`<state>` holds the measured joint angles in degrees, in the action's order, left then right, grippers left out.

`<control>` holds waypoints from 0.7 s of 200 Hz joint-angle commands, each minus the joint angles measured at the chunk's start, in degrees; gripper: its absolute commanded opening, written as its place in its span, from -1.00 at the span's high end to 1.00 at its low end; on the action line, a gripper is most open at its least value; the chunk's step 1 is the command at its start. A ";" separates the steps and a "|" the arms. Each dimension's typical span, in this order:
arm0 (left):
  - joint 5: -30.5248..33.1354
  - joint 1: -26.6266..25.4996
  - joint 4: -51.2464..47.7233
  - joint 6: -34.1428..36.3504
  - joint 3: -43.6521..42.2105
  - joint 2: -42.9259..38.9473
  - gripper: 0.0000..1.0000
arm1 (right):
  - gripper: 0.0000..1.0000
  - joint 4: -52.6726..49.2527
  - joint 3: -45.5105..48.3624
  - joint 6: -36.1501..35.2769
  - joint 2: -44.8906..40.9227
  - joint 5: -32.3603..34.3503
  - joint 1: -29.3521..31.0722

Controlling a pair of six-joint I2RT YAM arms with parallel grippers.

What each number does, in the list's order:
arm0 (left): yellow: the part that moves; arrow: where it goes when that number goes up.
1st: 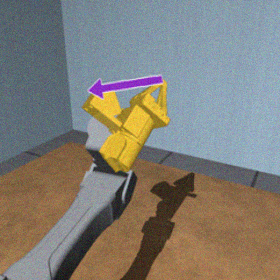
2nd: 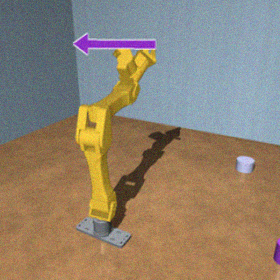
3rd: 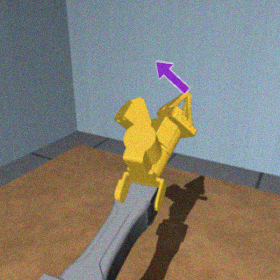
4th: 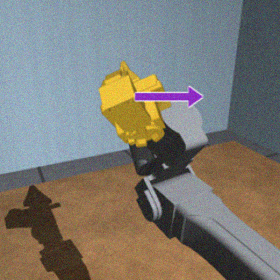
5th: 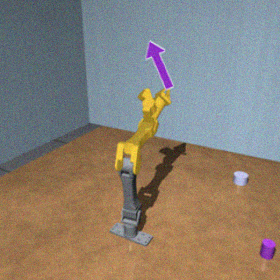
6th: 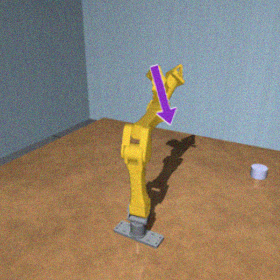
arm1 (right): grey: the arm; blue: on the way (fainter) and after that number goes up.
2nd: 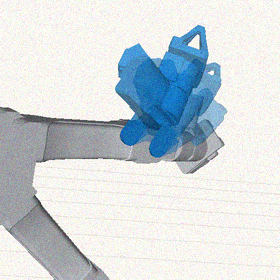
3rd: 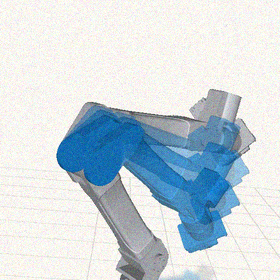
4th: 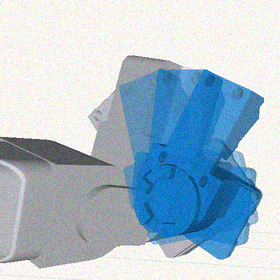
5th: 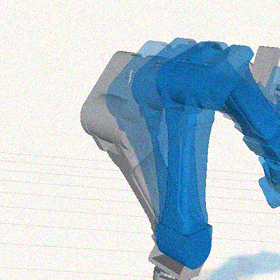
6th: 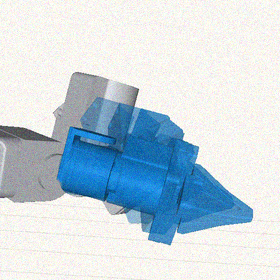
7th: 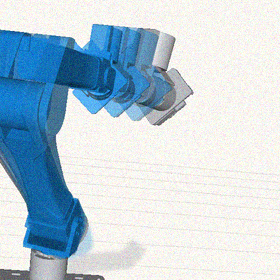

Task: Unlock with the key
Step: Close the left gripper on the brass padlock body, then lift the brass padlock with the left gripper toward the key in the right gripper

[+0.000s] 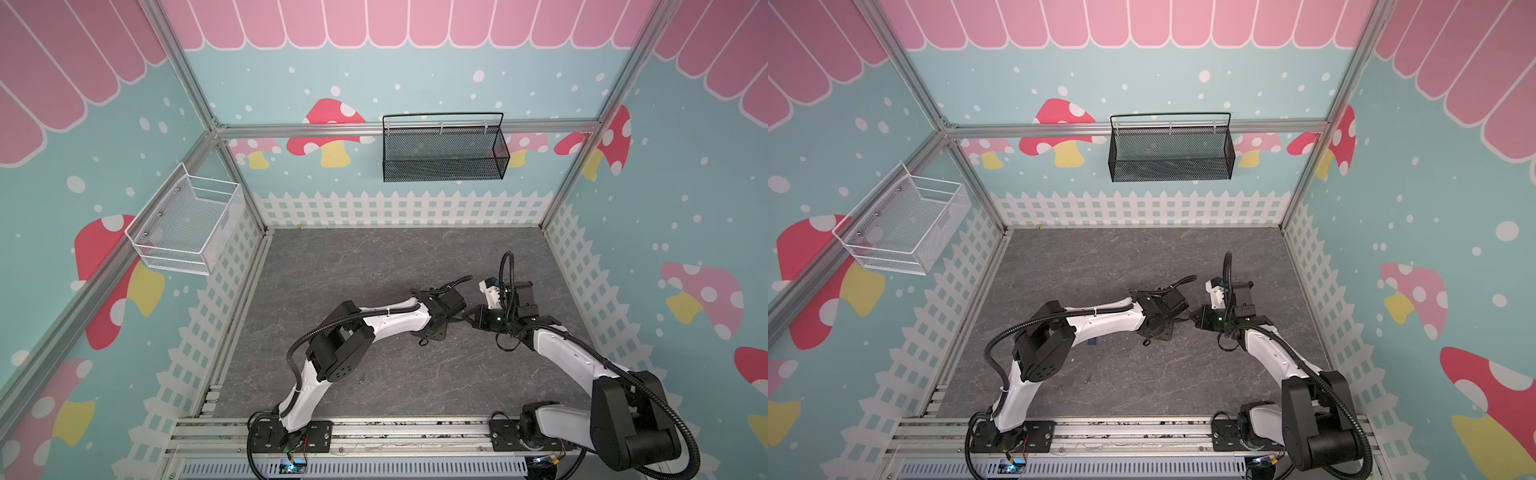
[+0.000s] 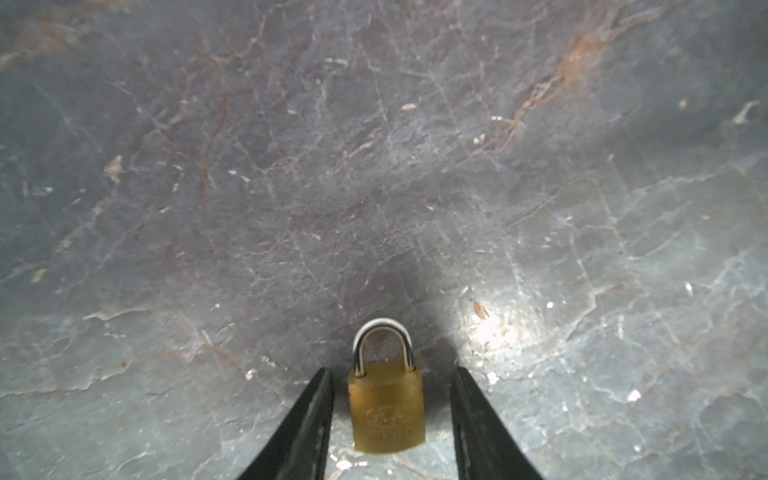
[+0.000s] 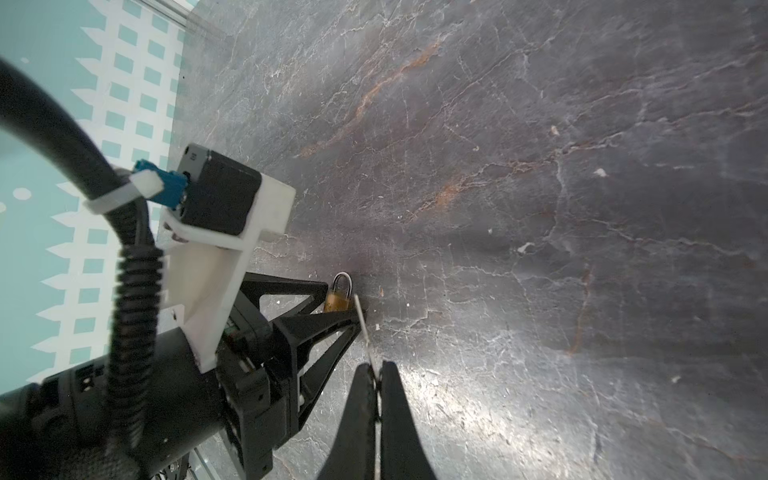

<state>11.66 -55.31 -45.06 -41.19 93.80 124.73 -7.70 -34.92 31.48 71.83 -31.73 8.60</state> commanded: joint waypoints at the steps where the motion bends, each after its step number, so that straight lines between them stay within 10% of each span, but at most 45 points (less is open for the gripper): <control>1: 2.22 -0.10 -2.30 -0.97 -0.45 1.00 0.16 | 1.00 0.05 0.12 -1.16 0.50 -0.61 -0.21; 140: 1.40 -0.13 -3.37 -0.63 -0.87 -0.31 0.44 | 1.00 0.72 -0.28 -0.68 1.06 -1.32 -0.33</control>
<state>12.40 -55.31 -45.60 -41.41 93.78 124.73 -7.46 -34.92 31.48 72.27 -32.45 8.60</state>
